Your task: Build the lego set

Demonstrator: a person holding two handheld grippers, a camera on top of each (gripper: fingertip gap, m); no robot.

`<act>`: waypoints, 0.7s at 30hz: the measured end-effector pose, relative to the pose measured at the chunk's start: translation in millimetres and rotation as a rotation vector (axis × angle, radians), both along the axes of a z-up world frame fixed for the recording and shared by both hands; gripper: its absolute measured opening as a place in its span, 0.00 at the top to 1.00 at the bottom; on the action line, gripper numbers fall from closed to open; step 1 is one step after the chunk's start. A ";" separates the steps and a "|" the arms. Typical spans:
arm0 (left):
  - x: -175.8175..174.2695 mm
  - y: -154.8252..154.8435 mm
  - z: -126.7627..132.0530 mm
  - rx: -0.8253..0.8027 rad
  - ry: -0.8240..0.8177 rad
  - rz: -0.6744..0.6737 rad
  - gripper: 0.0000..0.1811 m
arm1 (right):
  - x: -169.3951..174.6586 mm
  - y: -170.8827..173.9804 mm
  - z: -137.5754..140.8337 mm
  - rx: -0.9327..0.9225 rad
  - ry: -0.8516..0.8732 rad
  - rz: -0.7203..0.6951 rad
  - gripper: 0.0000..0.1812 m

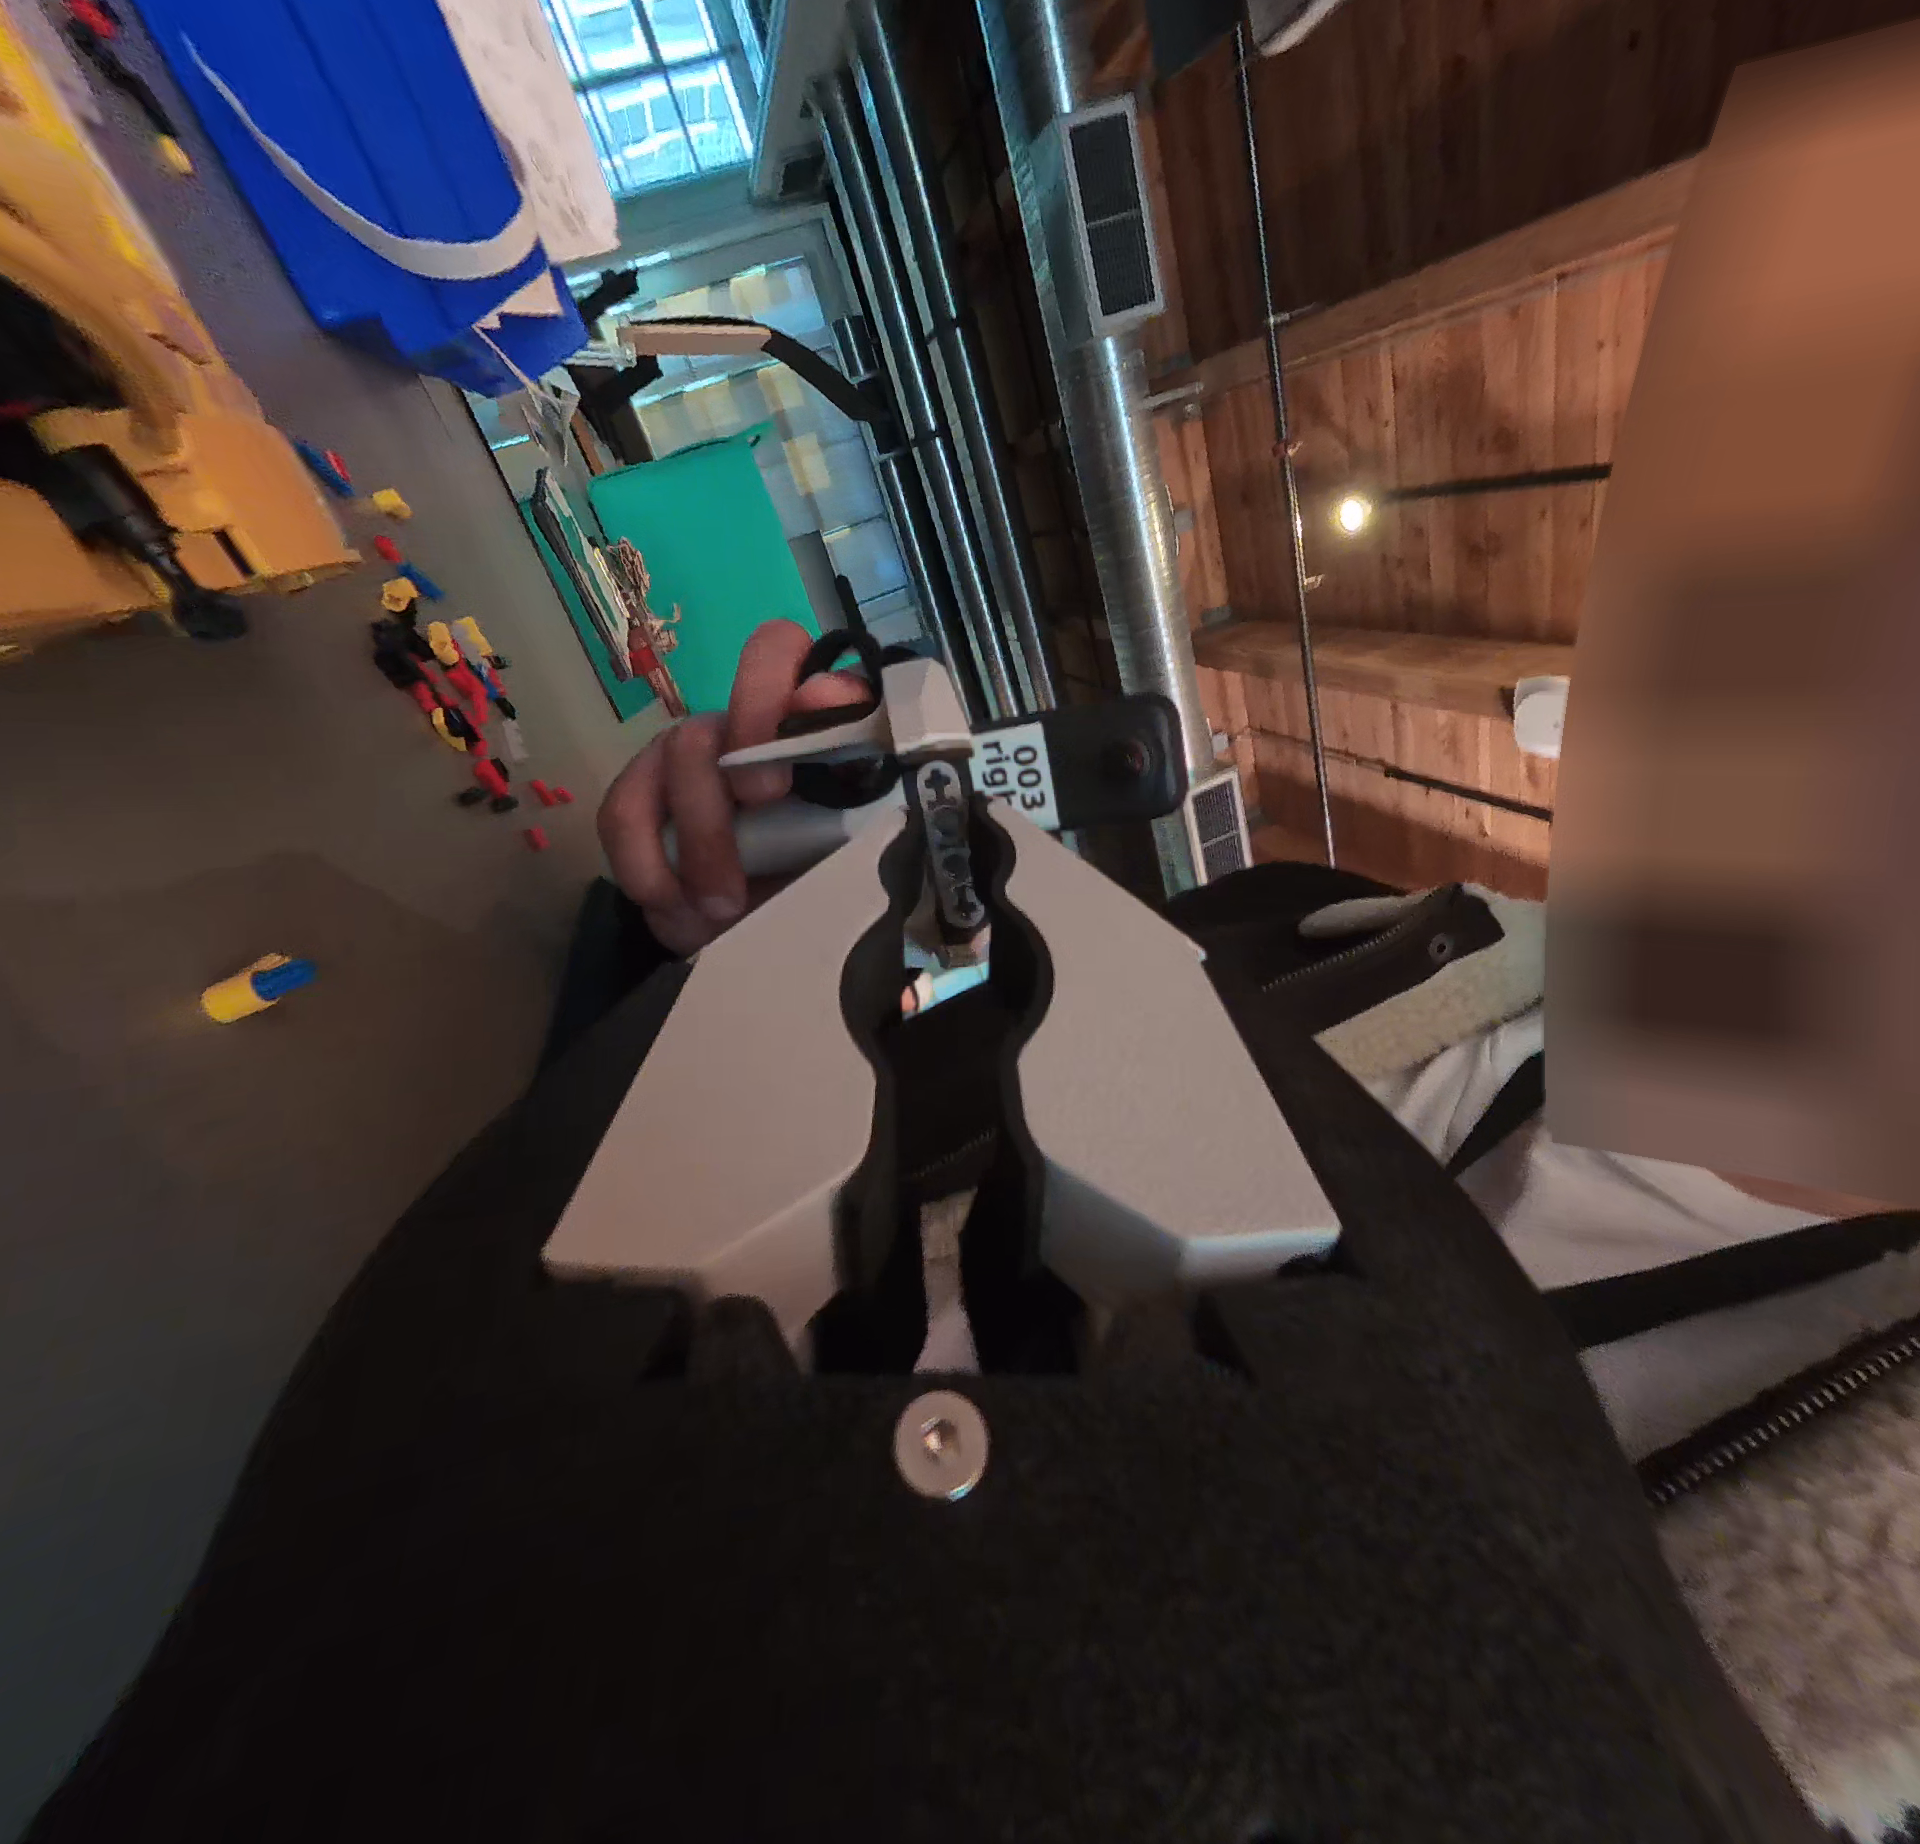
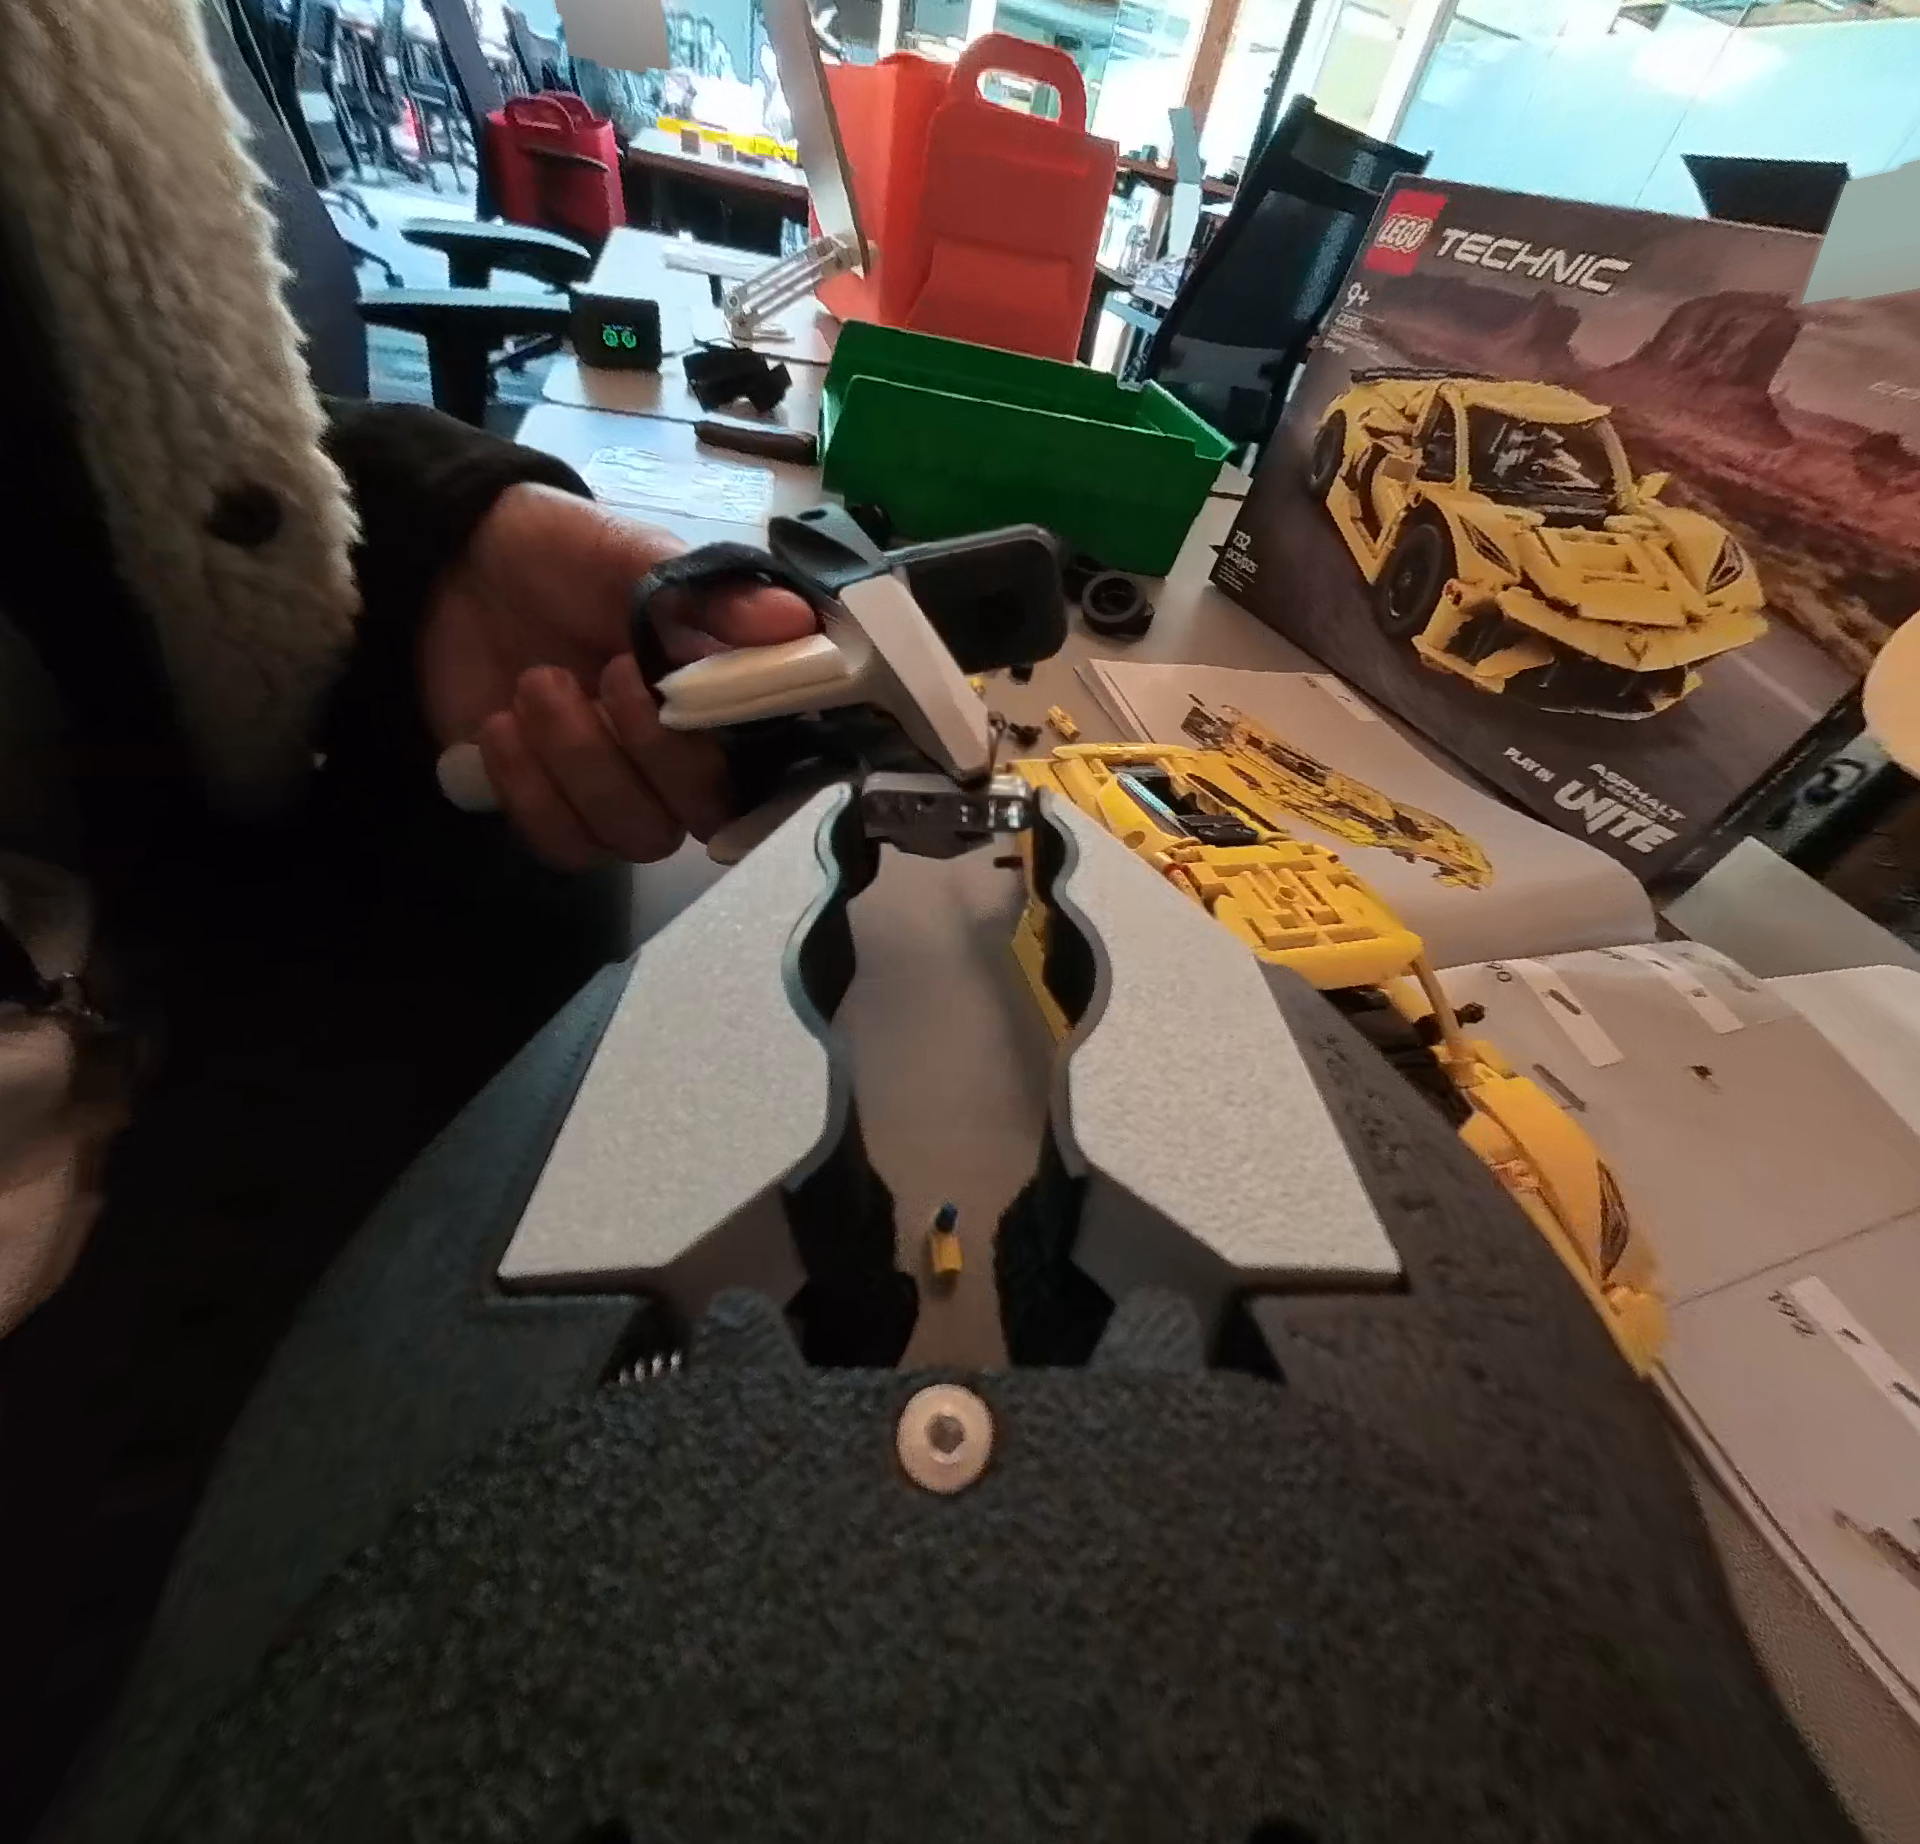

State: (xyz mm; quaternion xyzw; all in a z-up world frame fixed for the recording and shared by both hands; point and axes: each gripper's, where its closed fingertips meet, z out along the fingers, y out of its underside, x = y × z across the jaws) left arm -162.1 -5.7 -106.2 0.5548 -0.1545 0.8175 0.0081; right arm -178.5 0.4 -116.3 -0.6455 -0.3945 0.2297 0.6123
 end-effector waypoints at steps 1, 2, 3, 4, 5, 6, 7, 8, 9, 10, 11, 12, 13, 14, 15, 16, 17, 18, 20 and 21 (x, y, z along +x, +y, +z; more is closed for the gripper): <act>-0.7 -1.5 0.2 0.008 0.001 -0.020 0.96 | 0.2 0.0 0.2 0.000 0.002 -0.001 0.83; -1.6 -3.6 0.2 0.017 -0.001 -0.039 0.95 | 0.9 1.0 -0.1 0.008 -0.008 -0.011 0.83; -2.5 -5.8 0.2 0.027 -0.004 -0.051 0.94 | 1.5 1.5 -0.3 0.021 -0.021 -0.017 0.83; -3.1 -7.2 -0.1 0.035 -0.003 -0.057 0.94 | 1.6 1.1 -0.3 0.028 -0.027 -0.015 0.83; -3.1 -8.1 -1.2 0.043 0.003 -0.059 0.94 | 1.2 0.4 -0.6 0.025 -0.027 -0.009 0.83; -2.9 -8.2 -2.5 0.048 0.010 -0.059 0.96 | 0.7 -0.2 -0.9 0.019 -0.022 -0.004 0.83; -2.7 -7.8 -3.0 0.051 0.015 -0.058 0.96 | 1.0 0.4 -1.7 0.015 -0.022 -0.008 0.83; -2.8 -8.5 -2.9 0.055 0.015 -0.060 0.96 | 0.9 0.2 -1.9 0.016 -0.021 -0.005 0.83; -3.3 -9.7 -2.0 0.056 0.012 -0.067 0.96 | 0.4 -1.2 -0.6 0.015 -0.012 0.004 0.83; -3.7 -10.6 -1.4 0.046 0.012 -0.077 0.96 | -0.4 -2.1 0.3 0.015 -0.007 0.010 0.83; -4.2 -11.4 -1.5 0.028 0.015 -0.091 0.96 | -0.7 -2.6 0.2 0.024 -0.016 0.009 0.83; -4.8 -12.4 -1.4 0.009 0.014 -0.108 0.96 | -1.3 -3.6 0.0 0.035 -0.026 0.010 0.83; -5.6 -13.6 -1.4 -0.004 0.012 -0.125 0.96 | -2.2 -5.0 0.4 0.037 -0.024 0.019 0.83; -6.1 -14.8 -1.8 -0.009 0.014 -0.139 0.96 | -3.0 -6.3 -0.2 0.030 -0.022 0.029 0.83; -6.5 -15.2 -2.1 -0.005 0.018 -0.147 0.96 | -3.4 -7.1 -0.6 0.024 -0.019 0.037 0.83; -6.4 -14.2 -1.9 0.005 0.021 -0.147 0.96 | -3.3 -6.7 -0.5 0.024 -0.018 0.031 0.83; -6.4 -12.0 -0.8 0.010 0.019 -0.139 0.96 | -3.1 -6.0 -0.2 0.027 -0.018 0.026 0.83; -6.7 -7.9 1.6 0.002 0.010 -0.124 0.95 | -3.1 -6.2 0.0 0.025 -0.019 0.029 0.83; -7.7 1.8 3.4 -0.024 0.000 -0.090 0.91 | -2.6 -6.4 0.2 0.021 -0.015 0.031 0.83; -7.7 3.8 1.4 -0.021 0.008 -0.082 0.91 | -2.3 -6.3 0.2 0.023 -0.016 0.029 0.83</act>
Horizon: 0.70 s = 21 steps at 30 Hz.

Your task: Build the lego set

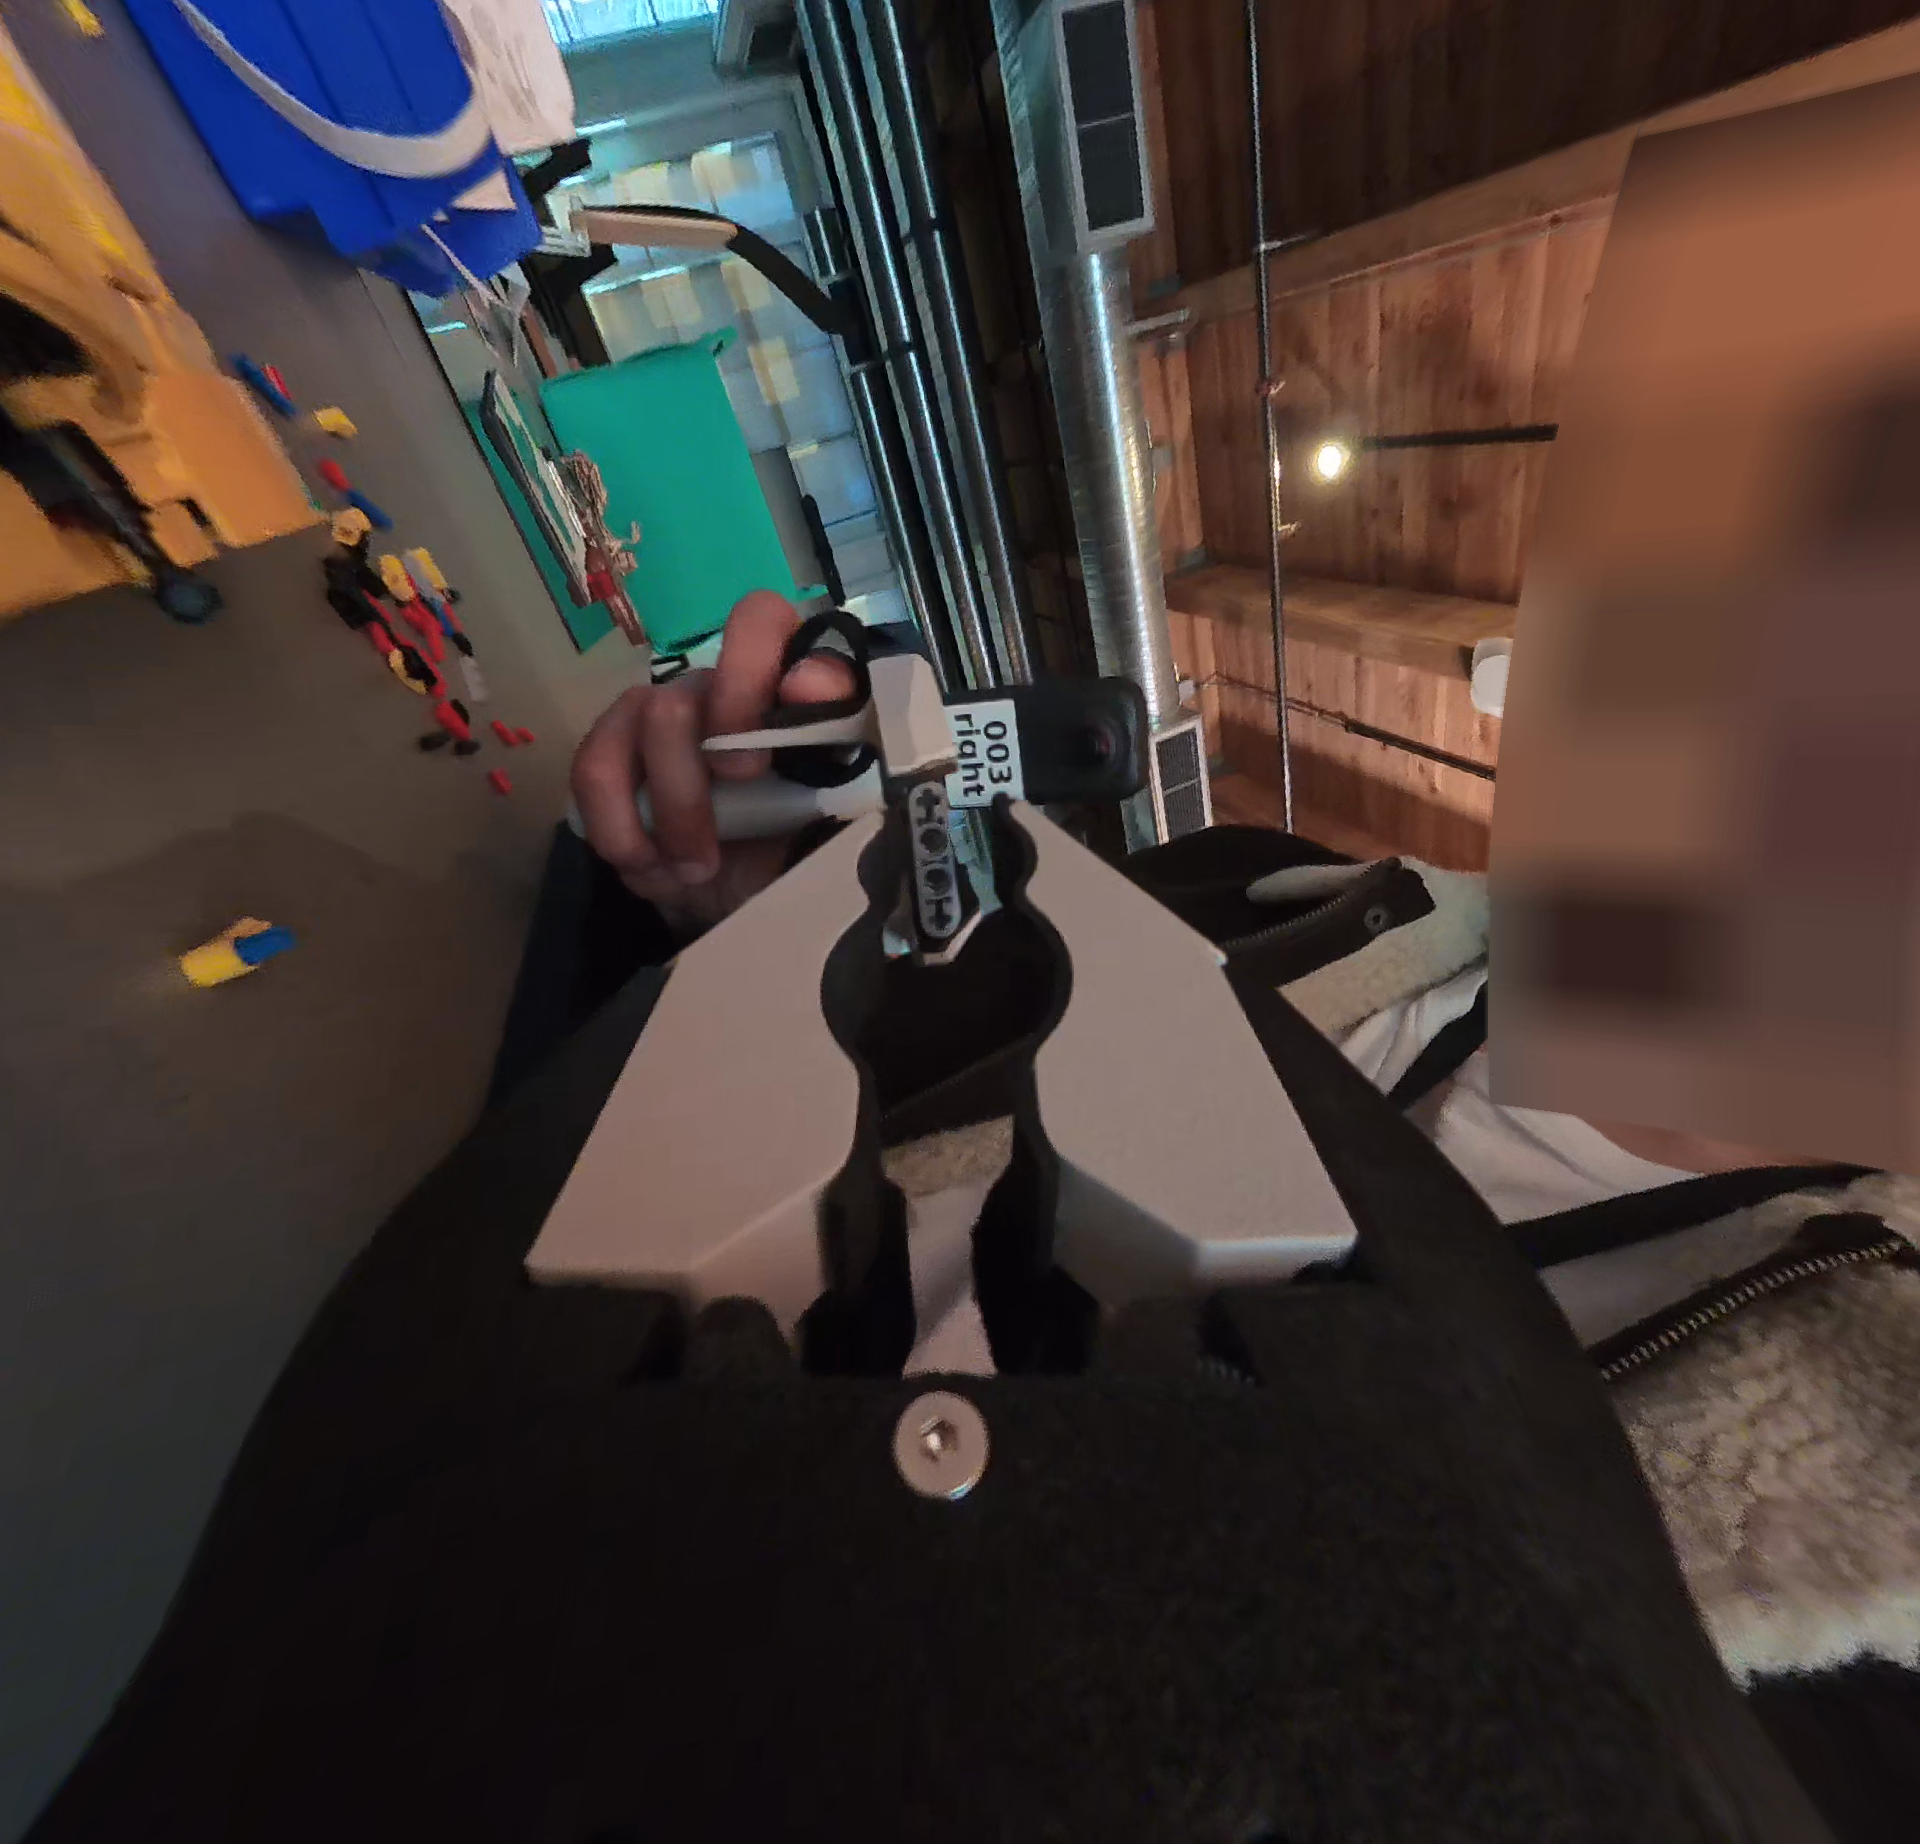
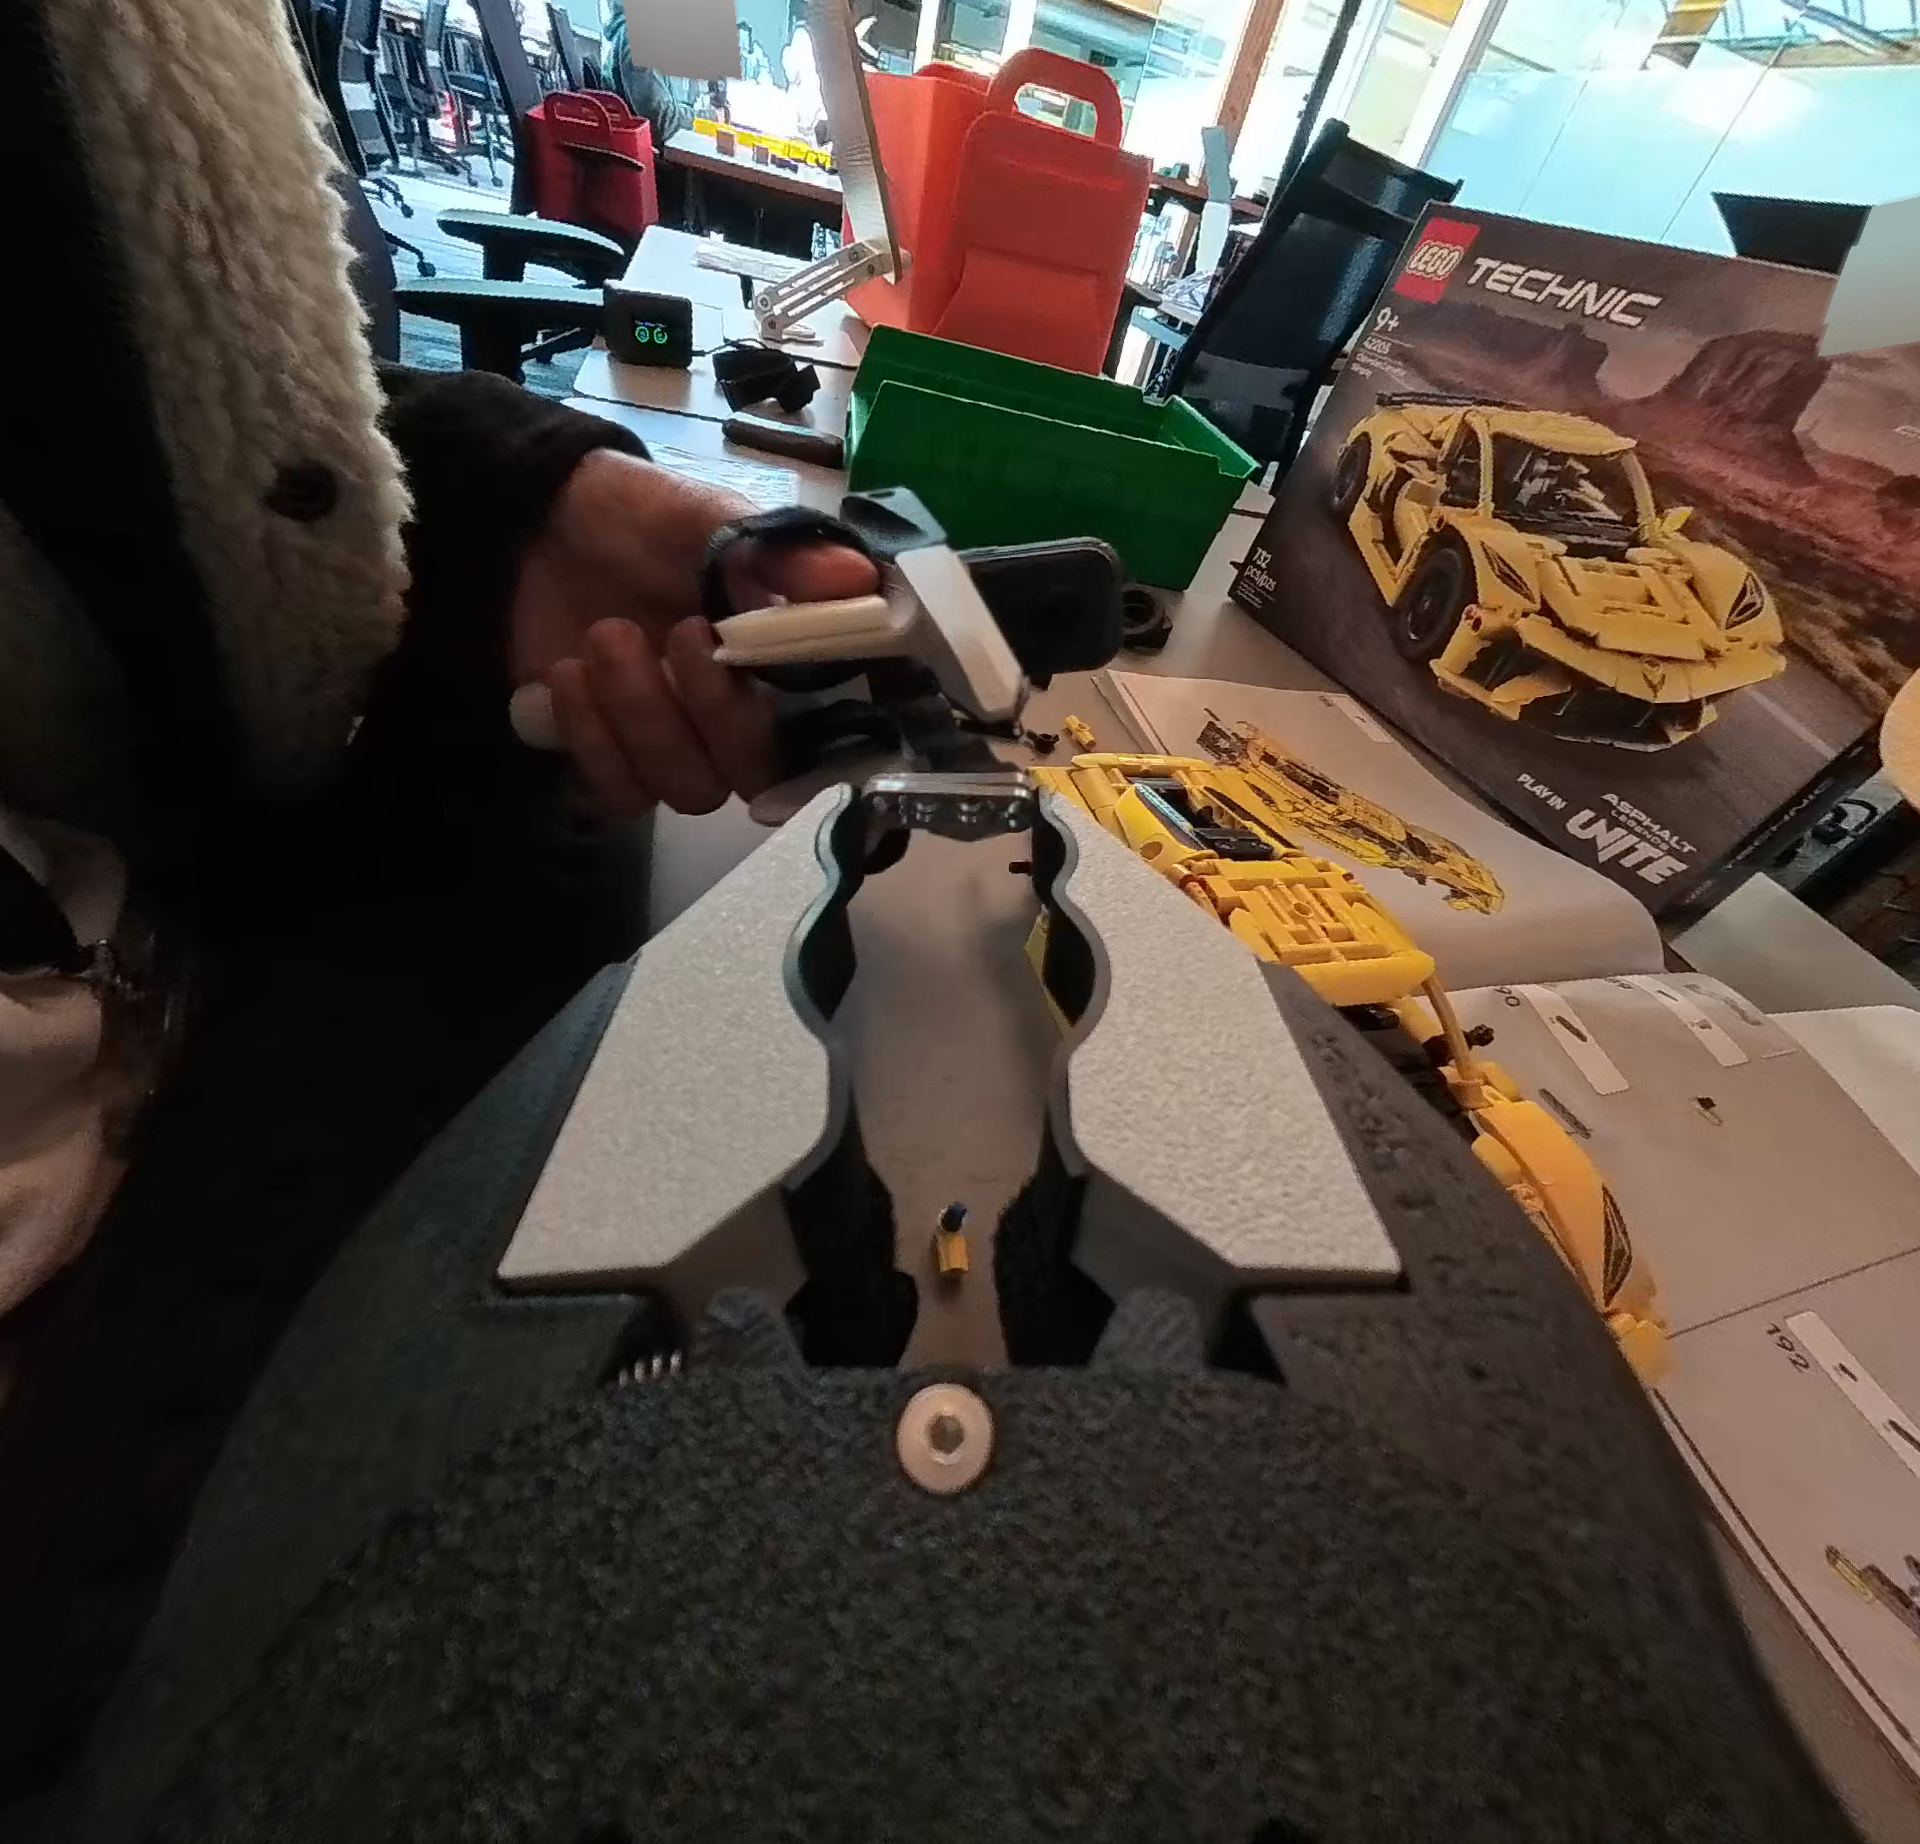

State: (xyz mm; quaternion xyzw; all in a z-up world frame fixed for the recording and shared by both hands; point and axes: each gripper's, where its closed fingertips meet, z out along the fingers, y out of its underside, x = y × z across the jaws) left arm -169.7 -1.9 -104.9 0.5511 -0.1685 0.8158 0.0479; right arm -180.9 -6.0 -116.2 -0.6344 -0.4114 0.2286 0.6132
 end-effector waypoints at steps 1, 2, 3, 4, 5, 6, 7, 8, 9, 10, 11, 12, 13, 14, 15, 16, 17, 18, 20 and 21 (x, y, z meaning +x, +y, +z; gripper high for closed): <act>0.3 -0.3 -1.7 0.005 0.005 -0.003 0.92 | -0.5 -0.4 -0.1 0.000 -0.001 0.003 0.83; 0.4 -1.6 -2.1 0.001 0.003 -0.010 0.92 | -1.3 -0.6 -0.4 -0.003 -0.003 0.006 0.83; 0.6 -3.3 -1.6 -0.006 -0.002 -0.019 0.93 | -2.1 -0.6 -0.8 0.000 -0.007 0.006 0.83; 1.1 -5.1 -1.3 -0.009 -0.005 -0.027 0.93 | -3.0 -0.8 -1.5 0.004 -0.013 0.007 0.83; 1.7 -6.4 -2.1 -0.005 -0.001 -0.029 0.94 | -3.8 -1.0 -2.2 0.007 -0.019 0.009 0.83; 2.0 -6.7 -2.5 -0.005 0.002 -0.025 0.96 | -4.4 -1.1 -1.9 0.012 -0.021 0.007 0.83; 1.9 -6.9 -2.6 -0.014 0.003 -0.026 0.96 | -4.6 -1.1 -1.9 0.018 -0.025 0.005 0.83; 1.7 -7.2 -3.1 -0.029 0.007 -0.032 0.97 | -4.7 -1.5 -2.3 0.029 -0.036 0.006 0.83; 1.7 -7.1 -4.0 -0.047 0.013 -0.036 0.96 | -4.7 -1.2 -3.4 0.042 -0.054 0.001 0.83; 1.5 -7.2 -4.6 -0.065 0.016 -0.040 0.97 | -4.6 -0.8 -4.3 0.054 -0.069 -0.005 0.83; 1.2 -7.5 -4.6 -0.077 0.014 -0.045 0.96 | -5.0 -1.1 -4.2 0.061 -0.071 -0.005 0.83; 1.2 -7.6 -4.3 -0.078 0.012 -0.044 0.96 | -5.3 -1.5 -3.8 0.054 -0.062 0.001 0.83; 1.4 -7.8 -4.3 -0.067 0.013 -0.037 0.96 | -5.1 -1.5 -3.7 0.042 -0.051 0.006 0.83; 1.7 -8.1 -4.2 -0.049 0.016 -0.031 0.96 | -4.9 -1.8 -3.7 0.034 -0.042 0.012 0.83; 1.9 -8.0 -3.7 -0.027 0.018 -0.024 0.96 | -4.6 -1.8 -3.4 0.034 -0.037 0.012 0.83; 2.4 -7.8 -3.3 -0.005 0.018 -0.016 0.96 | -4.3 -1.2 -3.0 0.037 -0.034 0.007 0.83; 2.5 -7.6 -3.0 0.010 0.018 -0.011 0.96 | -4.0 -1.0 -2.6 0.037 -0.031 0.005 0.83; 2.6 -7.5 -2.8 0.022 0.018 -0.008 0.96 | -4.0 -0.8 -2.5 0.031 -0.026 0.007 0.83; 3.0 -7.3 -3.6 0.039 0.020 0.002 0.96 | -3.8 -0.5 -3.4 0.025 -0.022 0.010 0.83; 3.1 -7.4 -3.7 0.045 0.019 0.004 0.96 | -3.6 -0.5 -4.0 0.030 -0.027 0.010 0.83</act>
